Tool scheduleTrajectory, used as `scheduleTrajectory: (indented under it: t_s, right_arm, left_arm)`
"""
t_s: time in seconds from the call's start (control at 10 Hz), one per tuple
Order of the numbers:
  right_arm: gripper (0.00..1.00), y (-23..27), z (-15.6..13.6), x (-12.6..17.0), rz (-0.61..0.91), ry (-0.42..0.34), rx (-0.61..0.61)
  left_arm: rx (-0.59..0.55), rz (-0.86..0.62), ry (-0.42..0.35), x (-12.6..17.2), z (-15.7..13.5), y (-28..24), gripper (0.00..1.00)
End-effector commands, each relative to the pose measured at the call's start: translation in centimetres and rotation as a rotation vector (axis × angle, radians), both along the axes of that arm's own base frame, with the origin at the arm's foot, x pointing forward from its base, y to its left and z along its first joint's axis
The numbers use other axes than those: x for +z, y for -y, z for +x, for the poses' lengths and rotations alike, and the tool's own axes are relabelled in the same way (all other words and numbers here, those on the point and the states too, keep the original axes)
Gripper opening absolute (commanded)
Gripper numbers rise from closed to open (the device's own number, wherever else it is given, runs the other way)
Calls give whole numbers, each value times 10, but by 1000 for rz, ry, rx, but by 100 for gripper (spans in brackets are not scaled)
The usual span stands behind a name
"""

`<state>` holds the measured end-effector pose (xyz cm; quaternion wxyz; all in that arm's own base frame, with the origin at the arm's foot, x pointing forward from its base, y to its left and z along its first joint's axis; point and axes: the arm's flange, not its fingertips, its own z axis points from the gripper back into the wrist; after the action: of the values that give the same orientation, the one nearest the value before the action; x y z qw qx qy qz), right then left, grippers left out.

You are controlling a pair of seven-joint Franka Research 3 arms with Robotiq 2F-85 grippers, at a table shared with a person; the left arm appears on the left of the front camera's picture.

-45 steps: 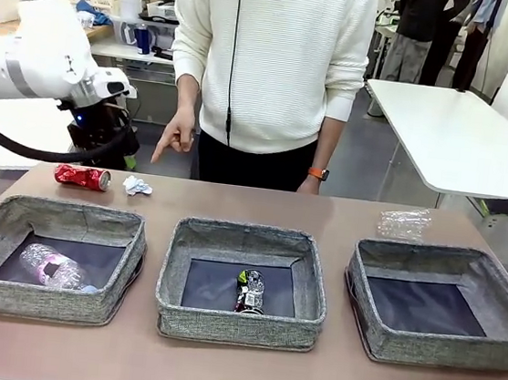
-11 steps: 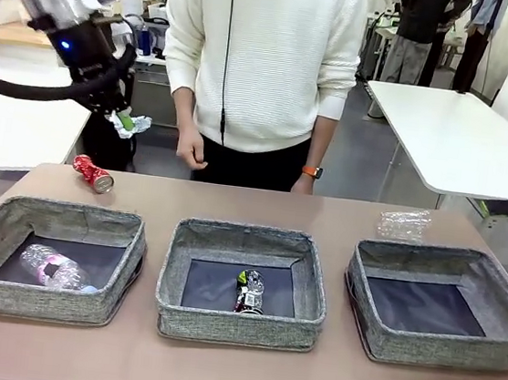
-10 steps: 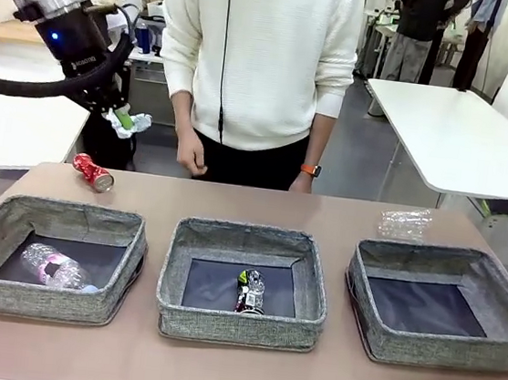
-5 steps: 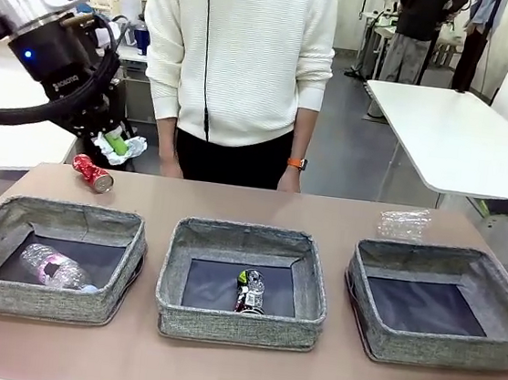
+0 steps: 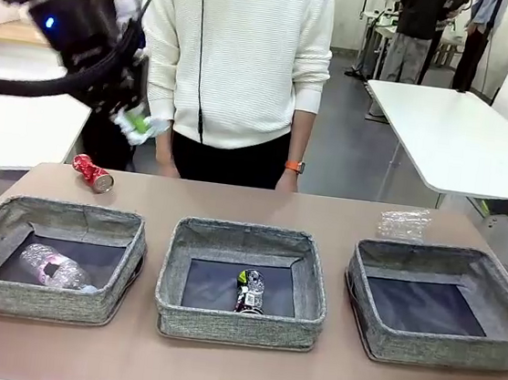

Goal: Sort the waste into the appropriate baskets.
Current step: Pick up the waste item pointed out by the person.

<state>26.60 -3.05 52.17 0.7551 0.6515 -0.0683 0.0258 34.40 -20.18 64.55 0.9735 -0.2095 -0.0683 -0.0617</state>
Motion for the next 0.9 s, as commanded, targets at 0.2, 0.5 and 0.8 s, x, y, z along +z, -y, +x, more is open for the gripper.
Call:
scheduleTrajectory:
  t_s: [0.2,0.5,0.8]
  right_arm:
    - [100,0,0,4,-4,-6,6]
    - [100,0,0,4,-4,-6,6]
    - [100,0,0,4,-4,-6,6]
  left_arm:
    - [-5,135,-34,90,-17,110,7]
    - [2,178,-16,114,-26,154,7]
    - [121,151,-30,131,-24,169,7]
